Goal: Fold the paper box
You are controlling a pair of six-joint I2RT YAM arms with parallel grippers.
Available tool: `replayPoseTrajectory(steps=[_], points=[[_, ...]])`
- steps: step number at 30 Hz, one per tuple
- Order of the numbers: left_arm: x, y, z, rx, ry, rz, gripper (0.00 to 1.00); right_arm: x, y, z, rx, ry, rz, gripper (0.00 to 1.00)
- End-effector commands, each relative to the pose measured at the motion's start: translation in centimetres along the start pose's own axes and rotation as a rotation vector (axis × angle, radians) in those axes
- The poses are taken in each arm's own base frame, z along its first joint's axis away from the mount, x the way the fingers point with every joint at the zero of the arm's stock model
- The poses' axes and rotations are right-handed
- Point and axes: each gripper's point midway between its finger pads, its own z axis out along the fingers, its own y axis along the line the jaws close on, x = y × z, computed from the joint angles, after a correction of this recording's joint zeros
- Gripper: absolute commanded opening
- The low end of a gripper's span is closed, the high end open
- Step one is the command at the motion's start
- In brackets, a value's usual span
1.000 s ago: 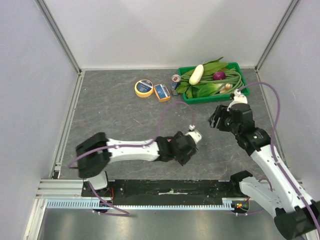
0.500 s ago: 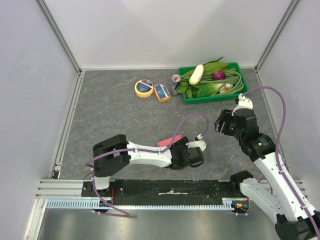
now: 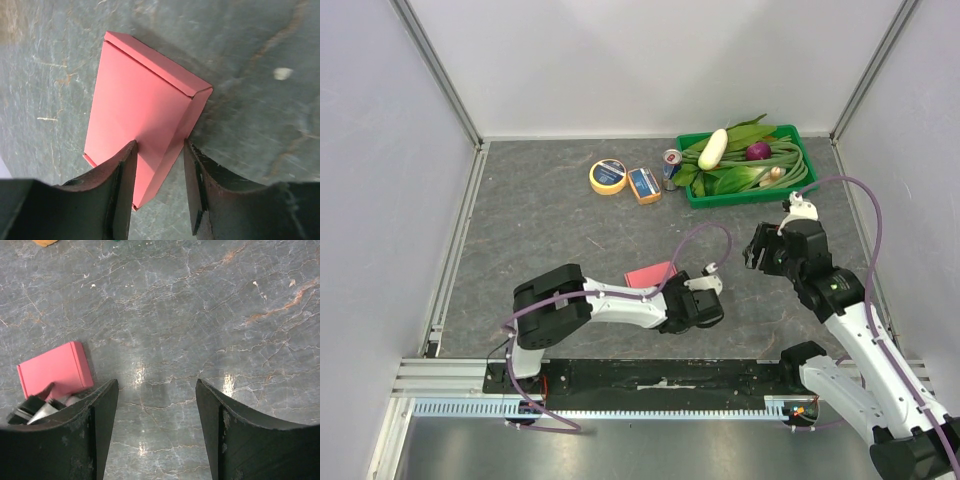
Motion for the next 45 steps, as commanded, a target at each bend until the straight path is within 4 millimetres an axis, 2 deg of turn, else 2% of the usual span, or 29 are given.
replayPoseTrajectory(steps=[1,7,11,21,25,30,31,32,37,45], points=[[0.9,2.5,1.2,-0.079,0.061,-0.118,0.48,-0.4,0.6,0.3,-0.031,-0.023,0.011,0.71],[3.9,6.7,3.0,-0.149,0.176,-0.271,0.48,0.2,0.7,0.9,-0.039,-0.004,0.006,0.71],[6.6,9.8,4.4,-0.181,0.268,-0.375,0.48,0.3,0.9,1.2,-0.053,-0.001,0.0,0.71],[9.6,16.0,6.4,-0.244,0.382,-0.522,0.51,0.5,1.1,2.1,-0.066,0.007,-0.029,0.71],[12.1,19.0,7.5,-0.277,0.45,-0.58,0.51,0.5,1.5,2.7,-0.086,0.01,-0.04,0.71],[15.0,22.3,8.0,-0.327,0.508,-0.65,0.51,0.0,2.5,3.1,-0.126,0.017,-0.055,0.71],[16.4,23.3,8.1,-0.342,0.533,-0.67,0.51,0.0,3.0,3.1,-0.15,0.022,-0.06,0.71],[16.9,23.9,8.2,-0.351,0.541,-0.686,0.51,0.0,3.2,3.1,-0.159,0.025,-0.06,0.71],[19.5,27.3,8.6,-0.429,0.57,-0.747,0.5,0.9,4.2,2.9,-0.221,0.083,-0.068,0.71],[23.8,31.0,9.0,-0.52,0.646,-0.74,0.47,1.4,5.0,2.4,-0.266,0.143,-0.088,0.71]])
